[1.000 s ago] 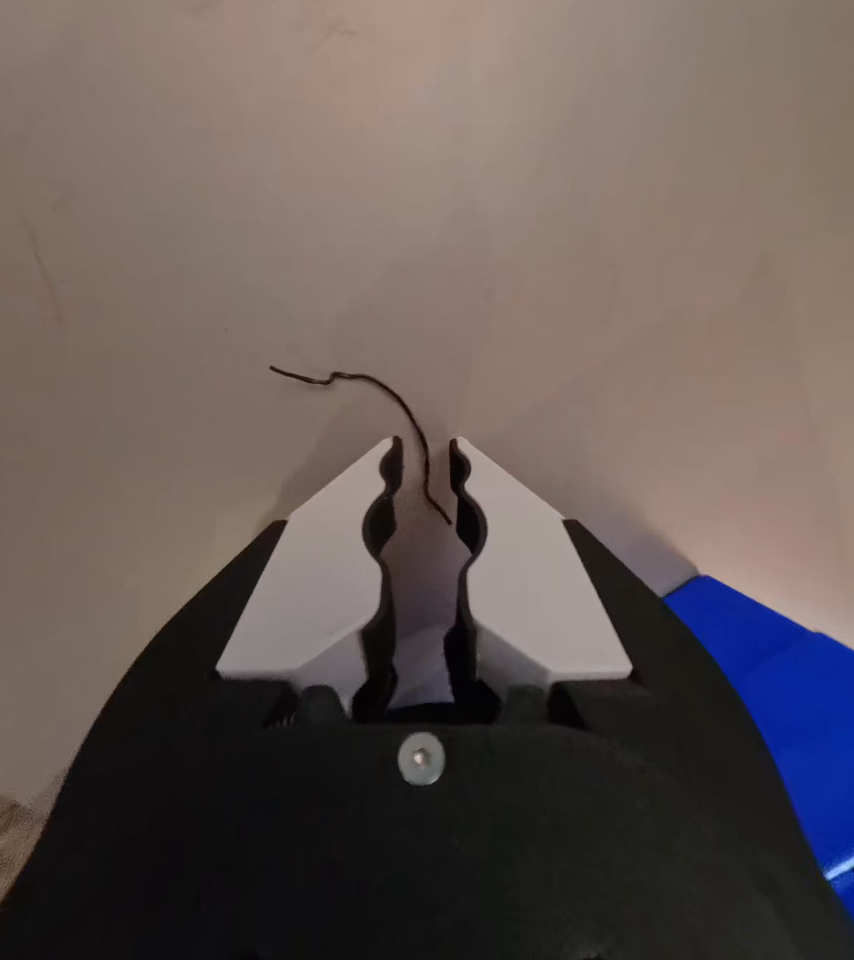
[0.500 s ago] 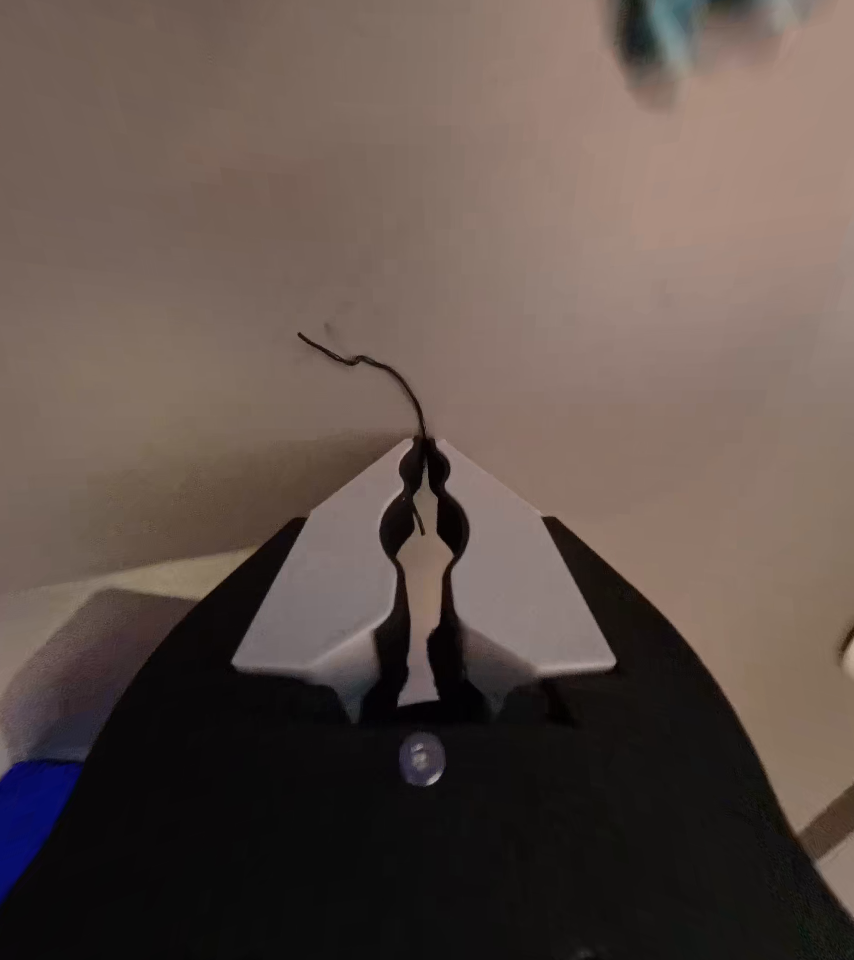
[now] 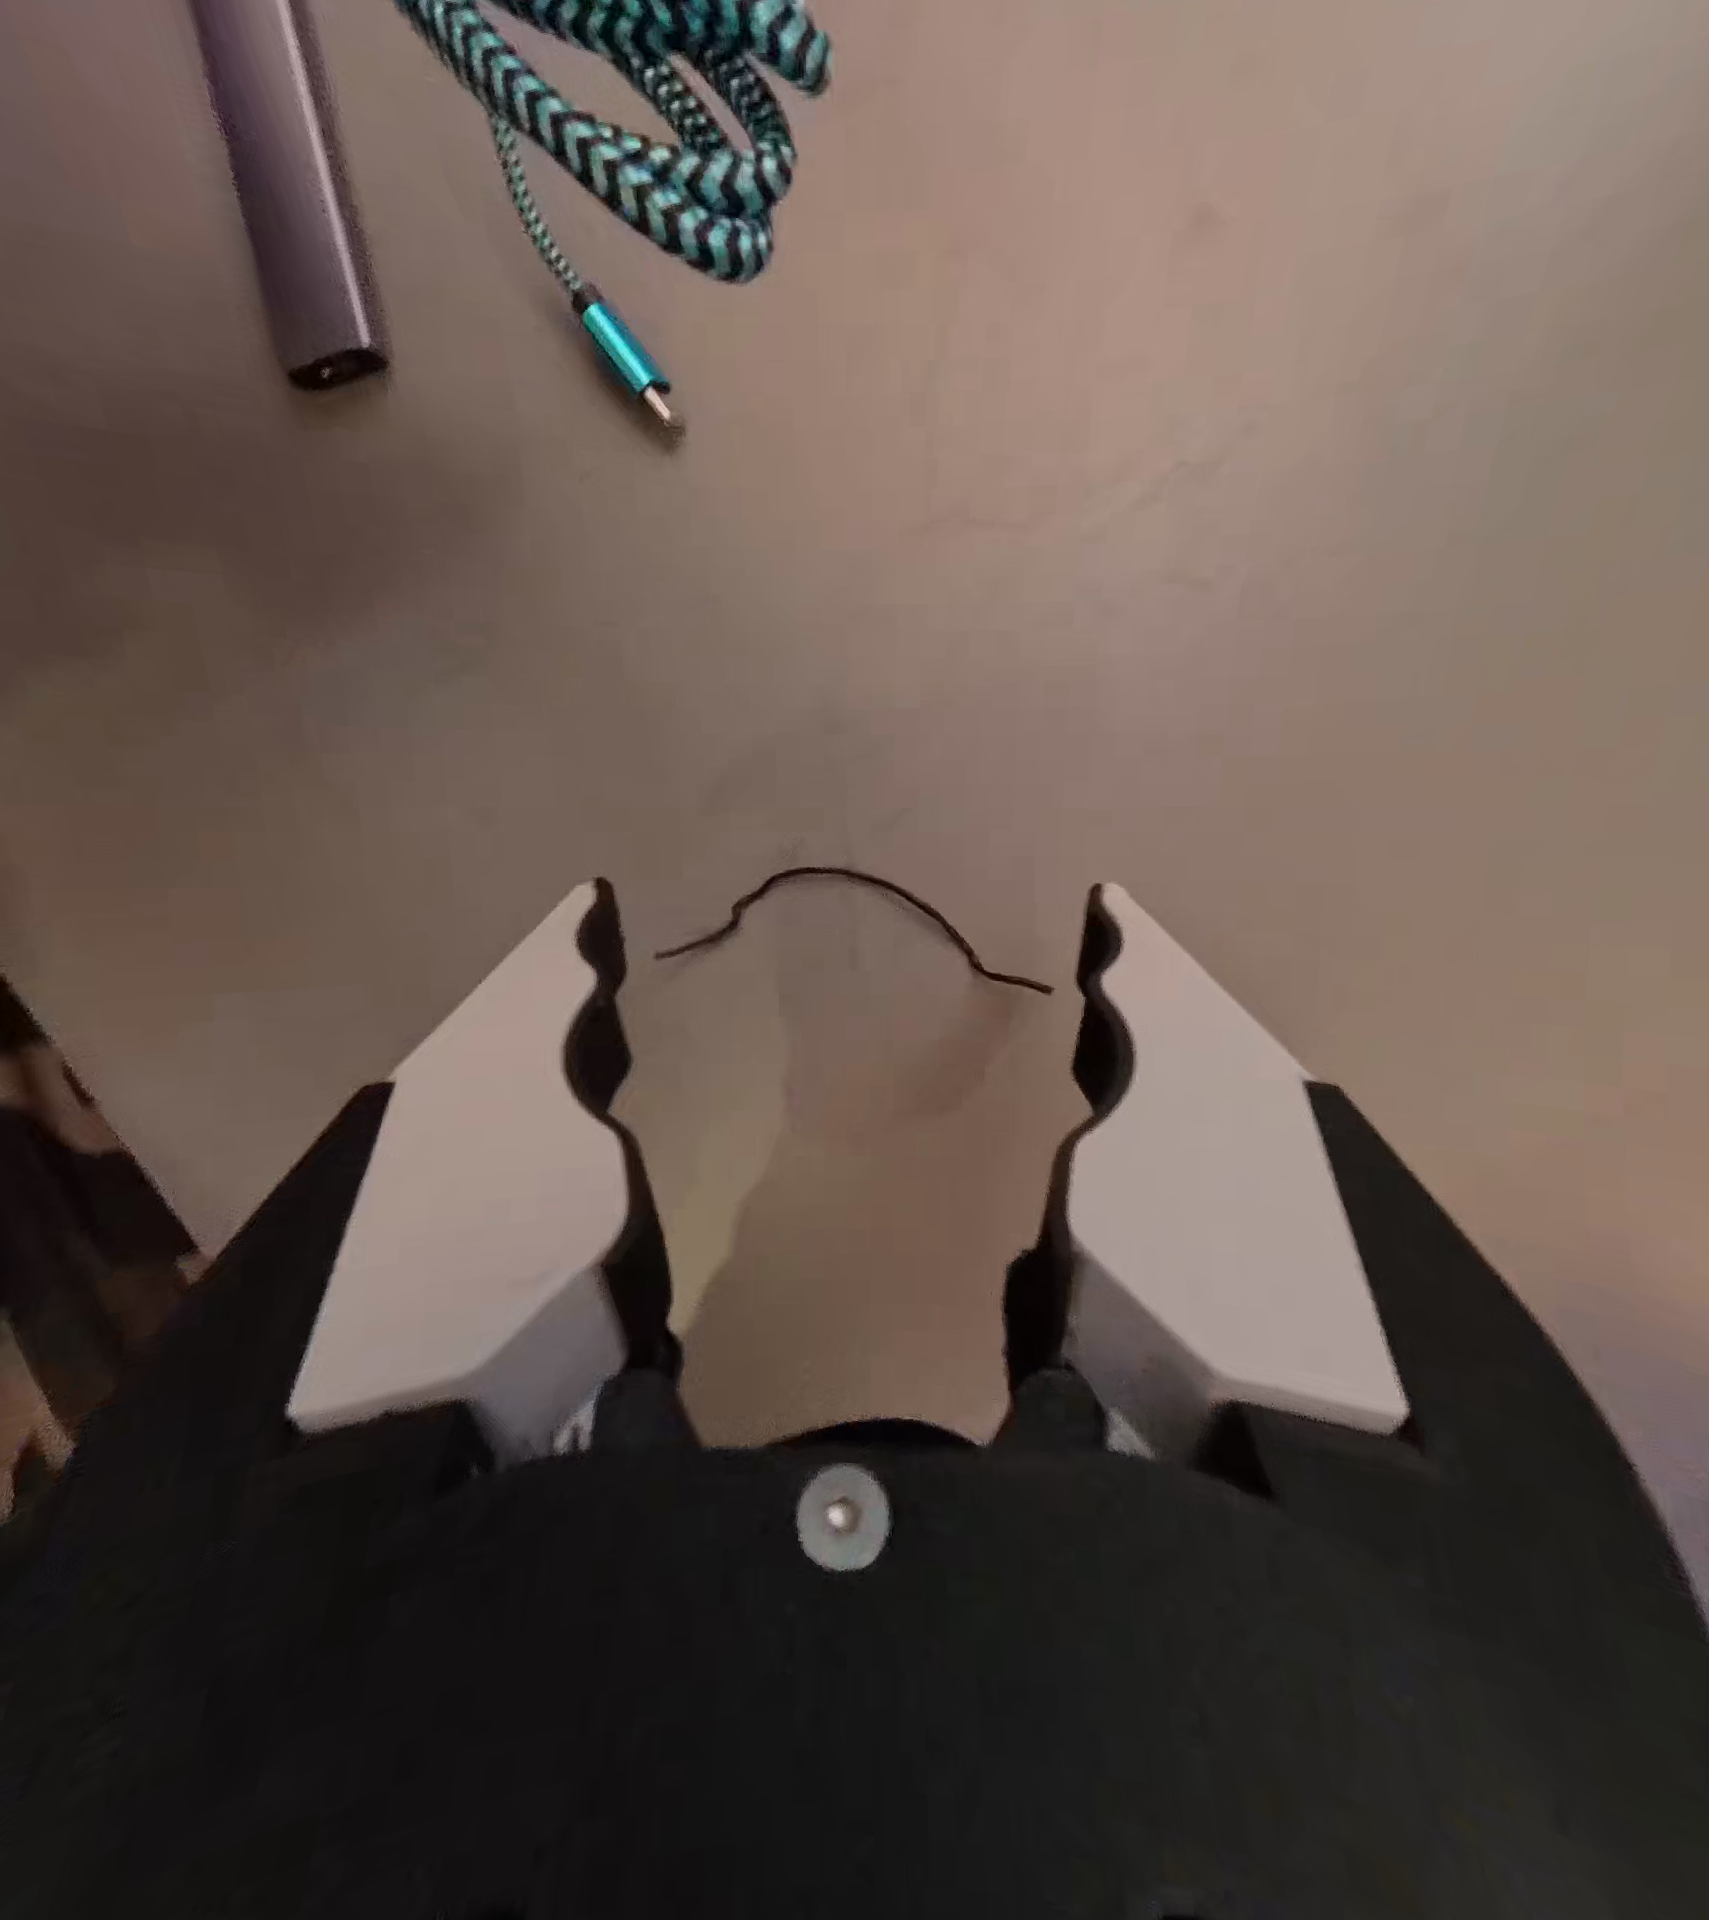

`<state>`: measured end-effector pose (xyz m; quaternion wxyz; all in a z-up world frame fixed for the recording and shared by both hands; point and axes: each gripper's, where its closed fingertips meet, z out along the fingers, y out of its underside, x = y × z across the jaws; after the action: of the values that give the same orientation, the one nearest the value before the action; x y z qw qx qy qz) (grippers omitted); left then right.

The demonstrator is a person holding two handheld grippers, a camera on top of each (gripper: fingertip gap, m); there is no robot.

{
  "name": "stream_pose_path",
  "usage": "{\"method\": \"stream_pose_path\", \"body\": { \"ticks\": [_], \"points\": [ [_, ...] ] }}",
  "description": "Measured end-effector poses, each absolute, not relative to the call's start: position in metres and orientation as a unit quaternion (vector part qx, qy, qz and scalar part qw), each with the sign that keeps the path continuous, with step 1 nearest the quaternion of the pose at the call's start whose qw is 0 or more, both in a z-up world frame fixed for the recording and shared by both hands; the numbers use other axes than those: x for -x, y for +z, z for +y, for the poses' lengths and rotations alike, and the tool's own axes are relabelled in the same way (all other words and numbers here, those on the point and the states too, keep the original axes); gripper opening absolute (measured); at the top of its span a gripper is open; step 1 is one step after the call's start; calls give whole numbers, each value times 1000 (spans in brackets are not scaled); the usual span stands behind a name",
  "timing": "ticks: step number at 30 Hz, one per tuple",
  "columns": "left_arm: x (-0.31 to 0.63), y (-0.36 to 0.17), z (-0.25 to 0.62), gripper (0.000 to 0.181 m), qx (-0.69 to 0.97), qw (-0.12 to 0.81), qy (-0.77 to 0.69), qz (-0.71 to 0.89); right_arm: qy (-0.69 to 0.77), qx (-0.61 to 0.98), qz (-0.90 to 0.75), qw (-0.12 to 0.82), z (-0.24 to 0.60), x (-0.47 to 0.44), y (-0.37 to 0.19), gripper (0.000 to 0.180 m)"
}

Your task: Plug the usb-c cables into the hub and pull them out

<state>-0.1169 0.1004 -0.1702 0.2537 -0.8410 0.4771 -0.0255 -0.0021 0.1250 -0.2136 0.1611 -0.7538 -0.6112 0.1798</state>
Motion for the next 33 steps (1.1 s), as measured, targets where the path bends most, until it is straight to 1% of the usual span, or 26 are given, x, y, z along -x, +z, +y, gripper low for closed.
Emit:
{"method": "stream_pose_path", "body": {
  "ticks": [1, 4, 5, 7, 11, 15, 16, 21, 23, 24, 25, 28, 33],
  "points": [
    [116, -171, 100, 3, 841, 254, -27, 476, 183, 761, -599, 171, 124, 3, -217, 84],
    [115, -170, 99, 3, 842, 258, -31, 473, 171, 774, -585, 172, 125, -5, -236, 83],
    [115, -170, 99, 3, 842, 259, -31, 473, 173, 777, -582, 168, 123, -6, -240, 85],
    [116, -170, 98, 3, 842, 259, -30, 472, 180, 776, -578, 176, 123, -5, -240, 81],
    [118, -170, 98, 3, 844, 258, -28, 470, 155, 769, -588, 197, 129, -10, -242, 67],
    [119, -170, 99, 3, 844, 259, -29, 468, 160, 767, -586, 206, 128, -12, -242, 62],
    [118, -170, 99, 3, 844, 259, -29, 468, 161, 765, -588, 207, 127, -12, -241, 53],
    [118, -171, 98, 3, 844, 257, -27, 470, 175, 761, -584, 221, 127, -16, -241, 40],
    [118, -171, 98, 3, 844, 257, -26, 469, 175, 762, -583, 222, 128, -17, -241, 38],
    [118, -171, 98, 3, 844, 257, -25, 469, 174, 760, -586, 223, 128, -17, -241, 30],
    [118, -171, 98, 3, 845, 257, -25, 469, 175, 756, -591, 222, 127, -18, -241, 15],
    [118, -171, 97, 3, 845, 257, -26, 468, 184, 756, -586, 227, 128, -19, -241, 13],
    [118, -172, 98, 3, 845, 256, -25, 469, 187, 754, -587, 227, 128, -19, -241, 36]
  ]
}}
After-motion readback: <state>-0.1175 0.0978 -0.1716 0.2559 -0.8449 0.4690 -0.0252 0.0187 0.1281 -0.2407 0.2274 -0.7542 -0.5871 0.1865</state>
